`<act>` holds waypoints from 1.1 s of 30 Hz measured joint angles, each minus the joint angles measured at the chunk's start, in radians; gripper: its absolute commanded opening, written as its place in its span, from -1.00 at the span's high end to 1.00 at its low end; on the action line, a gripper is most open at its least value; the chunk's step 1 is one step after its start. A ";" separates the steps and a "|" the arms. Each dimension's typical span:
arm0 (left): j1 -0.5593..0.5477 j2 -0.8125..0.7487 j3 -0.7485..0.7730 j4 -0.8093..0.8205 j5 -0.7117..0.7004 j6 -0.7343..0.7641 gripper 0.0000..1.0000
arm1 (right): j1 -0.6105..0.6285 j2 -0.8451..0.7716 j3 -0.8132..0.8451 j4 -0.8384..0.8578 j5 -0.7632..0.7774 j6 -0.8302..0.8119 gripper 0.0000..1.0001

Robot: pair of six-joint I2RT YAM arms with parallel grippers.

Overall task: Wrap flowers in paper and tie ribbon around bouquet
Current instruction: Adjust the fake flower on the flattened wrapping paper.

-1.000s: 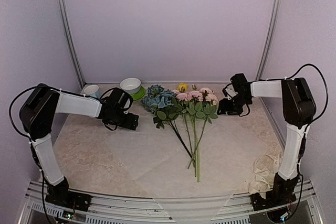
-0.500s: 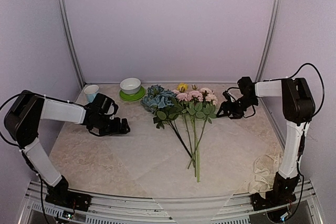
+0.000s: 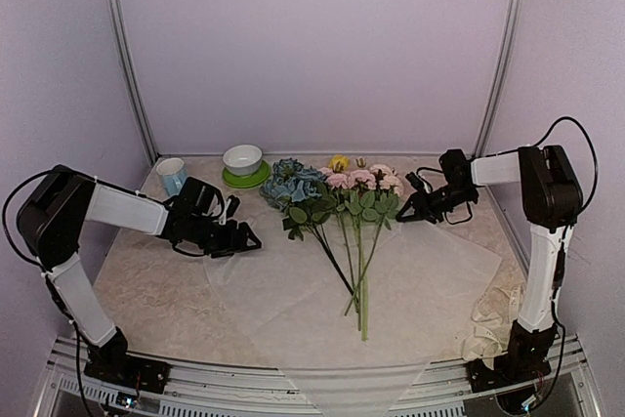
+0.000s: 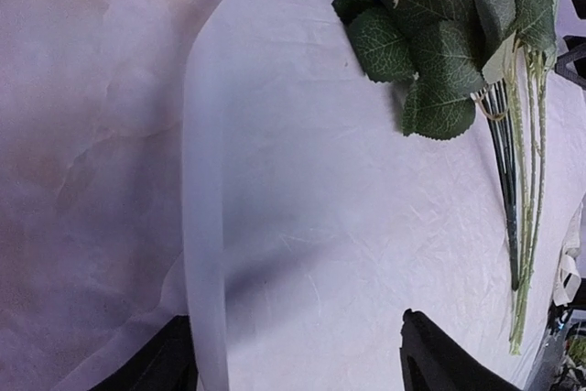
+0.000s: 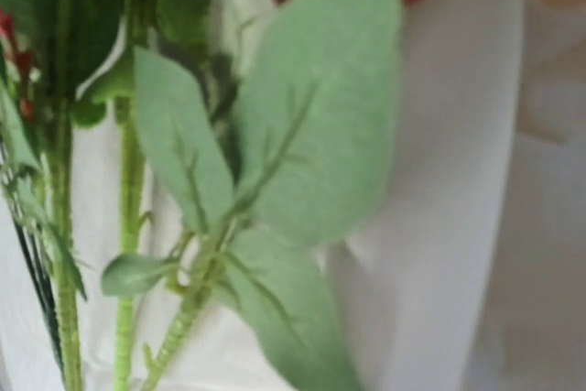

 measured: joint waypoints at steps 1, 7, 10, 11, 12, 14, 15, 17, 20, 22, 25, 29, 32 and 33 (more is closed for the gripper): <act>0.000 0.002 0.000 0.000 0.005 -0.002 -0.22 | 0.000 0.000 0.000 0.003 -0.005 0.002 0.47; -0.003 0.033 0.018 -0.015 0.016 0.010 0.65 | 0.000 0.000 0.000 0.016 -0.011 0.020 0.70; -0.003 0.045 0.037 -0.037 -0.002 0.025 0.86 | 0.000 0.000 0.000 0.017 -0.006 0.023 0.82; -0.003 0.045 0.043 -0.047 -0.014 0.033 0.90 | 0.000 0.000 0.000 0.018 -0.003 0.023 0.88; -0.003 0.046 0.051 -0.058 -0.026 0.038 0.96 | 0.000 0.000 0.000 0.018 0.001 0.025 0.94; -0.004 0.048 0.065 -0.082 -0.057 0.050 1.00 | 0.000 0.000 0.001 0.019 0.012 0.026 1.00; -0.004 0.049 0.072 -0.093 -0.070 0.055 1.00 | 0.000 0.000 0.001 0.019 0.017 0.027 1.00; -0.005 0.056 0.092 -0.112 -0.105 0.071 1.00 | -0.005 0.000 0.001 0.023 0.028 0.032 1.00; -0.006 0.074 0.119 -0.130 -0.152 0.092 1.00 | -0.008 0.005 0.001 0.037 0.043 0.046 1.00; -0.007 0.104 0.159 -0.150 -0.188 0.111 1.00 | -0.010 0.016 0.005 0.053 0.060 0.057 1.00; -0.004 0.152 0.222 -0.166 -0.227 0.136 1.00 | -0.013 0.051 0.037 0.065 0.089 0.072 1.00; 0.011 0.203 0.290 -0.170 -0.261 0.163 1.00 | -0.016 0.103 0.107 0.074 0.127 0.087 1.00; 0.030 0.230 0.333 -0.175 -0.280 0.177 1.00 | -0.018 0.135 0.171 0.076 0.151 0.096 1.00; 0.035 0.238 0.347 -0.179 -0.283 0.182 1.00 | -0.018 0.144 0.194 0.074 0.158 0.097 1.00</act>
